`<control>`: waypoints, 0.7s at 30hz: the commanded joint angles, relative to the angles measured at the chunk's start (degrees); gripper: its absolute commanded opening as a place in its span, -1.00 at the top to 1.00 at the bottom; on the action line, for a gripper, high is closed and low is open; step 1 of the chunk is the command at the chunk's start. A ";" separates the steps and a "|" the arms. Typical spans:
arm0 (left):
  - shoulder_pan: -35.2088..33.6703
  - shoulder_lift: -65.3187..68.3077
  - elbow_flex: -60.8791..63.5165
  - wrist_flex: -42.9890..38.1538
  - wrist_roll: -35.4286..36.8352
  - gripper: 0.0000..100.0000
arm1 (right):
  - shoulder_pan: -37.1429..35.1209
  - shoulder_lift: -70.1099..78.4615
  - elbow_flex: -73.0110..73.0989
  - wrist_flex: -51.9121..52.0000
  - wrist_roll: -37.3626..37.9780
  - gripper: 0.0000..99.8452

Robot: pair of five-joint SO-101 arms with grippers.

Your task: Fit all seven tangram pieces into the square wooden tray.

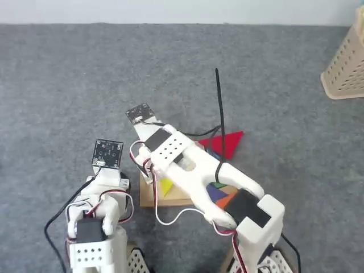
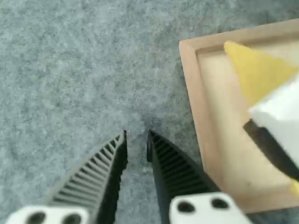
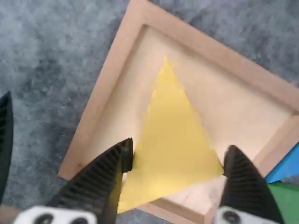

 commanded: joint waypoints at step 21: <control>0.09 -1.23 -0.48 0.00 0.44 0.86 | 16.75 -2.07 -2.29 2.59 15.03 0.71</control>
